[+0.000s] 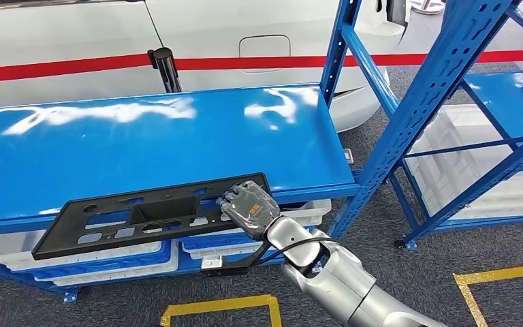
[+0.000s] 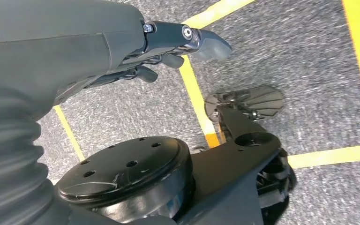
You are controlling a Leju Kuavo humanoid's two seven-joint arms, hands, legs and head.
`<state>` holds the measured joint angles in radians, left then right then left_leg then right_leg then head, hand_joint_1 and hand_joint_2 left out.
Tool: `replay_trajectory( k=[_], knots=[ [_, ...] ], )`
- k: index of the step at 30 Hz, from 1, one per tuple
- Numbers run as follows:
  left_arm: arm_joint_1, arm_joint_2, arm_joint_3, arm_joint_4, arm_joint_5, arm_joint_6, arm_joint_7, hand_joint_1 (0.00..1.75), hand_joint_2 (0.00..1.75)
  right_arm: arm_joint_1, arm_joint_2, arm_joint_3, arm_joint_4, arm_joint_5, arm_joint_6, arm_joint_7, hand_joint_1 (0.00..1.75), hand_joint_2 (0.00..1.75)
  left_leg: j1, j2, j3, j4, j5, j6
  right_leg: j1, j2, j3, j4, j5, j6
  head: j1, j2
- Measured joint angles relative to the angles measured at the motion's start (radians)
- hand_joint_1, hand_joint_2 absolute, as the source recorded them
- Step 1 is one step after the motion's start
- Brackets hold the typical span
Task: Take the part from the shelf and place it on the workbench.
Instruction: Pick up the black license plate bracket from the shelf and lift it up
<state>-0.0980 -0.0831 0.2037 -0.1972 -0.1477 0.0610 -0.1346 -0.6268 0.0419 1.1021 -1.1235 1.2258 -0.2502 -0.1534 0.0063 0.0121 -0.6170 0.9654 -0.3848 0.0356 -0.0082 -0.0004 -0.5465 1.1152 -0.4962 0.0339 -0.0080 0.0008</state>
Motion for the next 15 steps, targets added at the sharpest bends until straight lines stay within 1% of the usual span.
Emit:
replay_trajectory(
  k=[1,2,3,4,5,6,7,8,9,10,11,12,13,14,15],
  knots=[
    [0.0,0.0,0.0,0.0,0.0,0.0,-0.001,0.0,1.75,-0.001,0.001,-0.002,-0.001,0.0,0.0,0.0,1.61,1.75,-0.002,0.0,-0.006,0.001,0.009,-0.005,0.004,0.0,0.053,-0.078,-0.007,-0.004,-0.001,0.0],
    [0.0,0.0,0.0,0.0,0.0,0.0,-0.002,0.0,1.75,-0.001,0.003,-0.004,-0.003,0.0,-0.001,0.0,1.61,1.75,-0.003,0.0,-0.011,0.001,0.019,-0.009,0.008,0.001,0.087,-0.133,-0.018,-0.009,-0.002,0.0],
    [-0.001,0.0,0.0,0.0,-0.001,0.0,-0.002,0.0,1.75,-0.001,0.004,-0.005,-0.003,0.0,-0.001,-0.001,1.61,1.75,-0.004,0.0,-0.016,0.001,0.028,-0.014,0.011,0.001,0.103,-0.164,-0.026,-0.013,-0.002,0.0],
    [0.0,0.0,0.0,0.0,-0.001,0.0,-0.002,0.0,1.75,0.001,0.004,-0.006,-0.004,0.0,-0.001,-0.001,1.61,1.75,-0.003,0.0,-0.02,0.0,0.037,-0.019,0.01,0.001,0.097,-0.171,-0.024,-0.018,-0.003,0.0],
    [0.0,0.0,0.0,0.0,-0.001,0.001,-0.003,0.0,1.75,0.002,0.004,-0.006,-0.004,0.0,-0.001,-0.002,1.61,1.75,-0.001,-0.002,-0.027,0.005,0.034,-0.024,0.004,0.0,0.089,-0.168,-0.017,-0.023,-0.003,0.0],
    [0.001,0.0,0.0,0.001,-0.001,0.001,-0.002,0.0,1.75,0.004,0.005,-0.006,-0.004,0.0,-0.001,-0.004,1.61,1.75,0.002,-0.004,-0.037,0.022,0.011,-0.029,-0.001,-0.001,0.08,-0.167,-0.007,-0.034,-0.005,0.0],
    [0.002,0.0,0.0,0.001,0.0,0.002,-0.002,0.0,1.75,0.004,0.006,-0.006,-0.004,-0.001,-0.001,-0.005,1.61,1.75,0.005,-0.007,-0.053,0.06,-0.03,-0.035,-0.007,-0.003,0.069,-0.168,0.003,-0.044,-0.008,0.0],
    [0.003,0.0,0.0,0.001,0.0,0.002,-0.002,0.0,1.75,0.004,0.008,-0.007,-0.004,-0.001,-0.001,-0.007,1.61,1.75,0.008,-0.01,-0.073,0.119,-0.084,-0.04,-0.009,-0.005,0.059,-0.166,0.014,-0.052,-0.011,0.0],
    [0.003,0.0,0.0,0.002,0.0,0.003,-0.001,0.0,1.75,0.005,0.009,-0.007,-0.004,-0.002,0.0,-0.009,1.61,1.75,0.01,-0.012,-0.093,0.193,-0.134,-0.045,-0.008,-0.006,0.046,-0.165,0.026,-0.058,-0.013,0.0],
    [0.004,0.0,0.0,0.002,0.001,0.004,-0.001,0.0,1.75,0.005,0.01,-0.007,-0.004,-0.004,0.0,-0.01,1.61,1.75,0.013,-0.013,-0.109,0.262,-0.165,-0.05,-0.007,-0.006,0.032,-0.163,0.036,-0.058,-0.014,0.0],
    [0.005,0.0,0.0,0.002,0.001,0.004,-0.001,0.0,1.75,0.005,0.011,-0.007,-0.004,-0.006,0.001,-0.011,1.61,1.75,0.015,-0.013,-0.114,0.31,-0.174,-0.055,-0.006,-0.007,0.018,-0.161,0.045,-0.055,-0.013,0.0],
    [0.005,0.0,0.0,0.002,0.001,0.004,-0.001,0.0,1.75,0.005,0.012,-0.007,-0.004,-0.008,0.002,-0.012,1.61,1.75,0.019,-0.013,-0.102,0.322,-0.161,-0.058,-0.007,-0.007,0.004,-0.157,0.053,-0.052,-0.013,0.0],
    [0.005,0.0,0.001,0.002,0.001,0.004,-0.001,0.0,1.75,0.005,0.012,-0.007,-0.004,-0.01,0.004,-0.014,1.61,1.75,0.023,-0.013,-0.072,0.295,-0.134,-0.061,-0.008,-0.008,-0.01,-0.152,0.06,-0.047,-0.014,0.0],
    [0.005,0.0,0.001,0.002,0.001,0.005,-0.001,0.0,1.75,0.004,0.013,-0.007,-0.004,-0.011,0.004,-0.015,1.61,1.75,0.028,-0.013,-0.025,0.238,-0.109,-0.064,-0.01,-0.007,-0.023,-0.144,0.065,-0.042,-0.014,0.0],
    [0.004,0.0,0.001,0.002,0.001,0.005,-0.001,0.0,1.75,0.004,0.014,-0.008,-0.005,-0.012,0.004,-0.016,1.61,1.75,0.03,-0.014,0.027,0.166,-0.098,-0.067,-0.009,-0.007,-0.037,-0.134,0.069,-0.037,-0.014,0.0]
  ],
)
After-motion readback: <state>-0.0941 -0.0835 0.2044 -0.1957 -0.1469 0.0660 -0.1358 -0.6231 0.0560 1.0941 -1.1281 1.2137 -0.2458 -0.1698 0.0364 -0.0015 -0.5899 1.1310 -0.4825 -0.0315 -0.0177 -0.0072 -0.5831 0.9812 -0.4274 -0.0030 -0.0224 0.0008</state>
